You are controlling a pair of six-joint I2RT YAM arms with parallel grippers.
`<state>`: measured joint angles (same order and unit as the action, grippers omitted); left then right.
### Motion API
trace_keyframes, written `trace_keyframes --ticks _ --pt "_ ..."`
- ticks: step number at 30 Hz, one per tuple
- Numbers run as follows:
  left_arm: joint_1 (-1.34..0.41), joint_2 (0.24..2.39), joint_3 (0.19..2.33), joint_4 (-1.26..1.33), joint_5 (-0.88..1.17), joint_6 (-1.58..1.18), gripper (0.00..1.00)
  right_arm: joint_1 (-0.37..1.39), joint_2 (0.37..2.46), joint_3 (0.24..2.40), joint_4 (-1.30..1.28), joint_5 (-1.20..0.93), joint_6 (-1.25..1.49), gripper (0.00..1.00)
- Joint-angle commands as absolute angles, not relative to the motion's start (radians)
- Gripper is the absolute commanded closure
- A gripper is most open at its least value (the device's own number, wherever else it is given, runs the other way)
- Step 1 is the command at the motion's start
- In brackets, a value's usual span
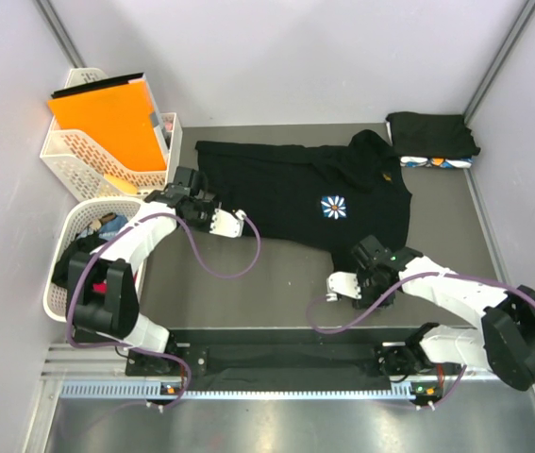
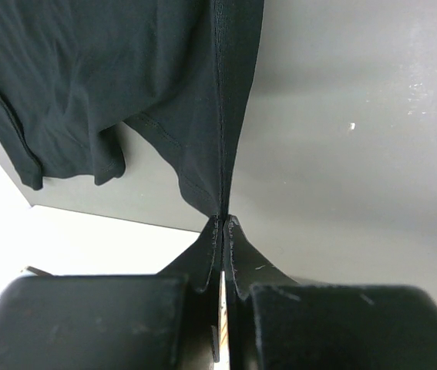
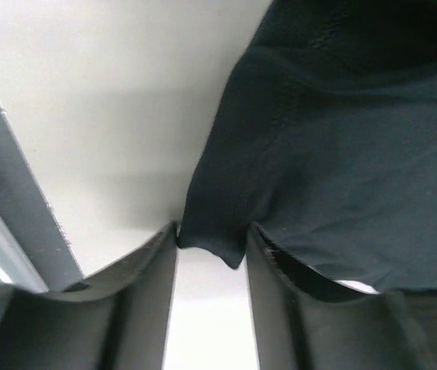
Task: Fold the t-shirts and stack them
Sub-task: Flatten out the tshirt
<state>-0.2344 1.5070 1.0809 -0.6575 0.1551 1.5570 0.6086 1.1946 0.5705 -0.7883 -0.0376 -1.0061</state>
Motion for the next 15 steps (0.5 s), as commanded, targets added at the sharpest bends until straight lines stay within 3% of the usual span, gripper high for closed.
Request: trace_keyframes --ticks 1,3,4,6,15 --pt "-0.229 1.479 1.094 -0.67 0.149 1.574 1.0 0.624 1.204 0.575 -0.73 -0.012 -1.014 0.69" --pt "-0.229 1.48 1.092 -0.669 0.146 1.572 1.0 0.624 1.204 0.592 -0.744 -0.011 -1.017 0.77" --pt "-0.229 1.483 1.092 -0.667 0.144 1.574 1.0 0.624 1.203 0.6 -0.759 -0.005 -1.016 0.88" --pt "-0.229 1.485 1.095 -0.667 0.141 1.574 1.0 0.624 1.198 0.629 -0.781 -0.005 -1.017 0.98" --pt "-0.227 1.463 1.104 -0.655 0.146 1.566 1.0 0.621 1.124 0.849 -0.899 0.089 -1.055 1.0"
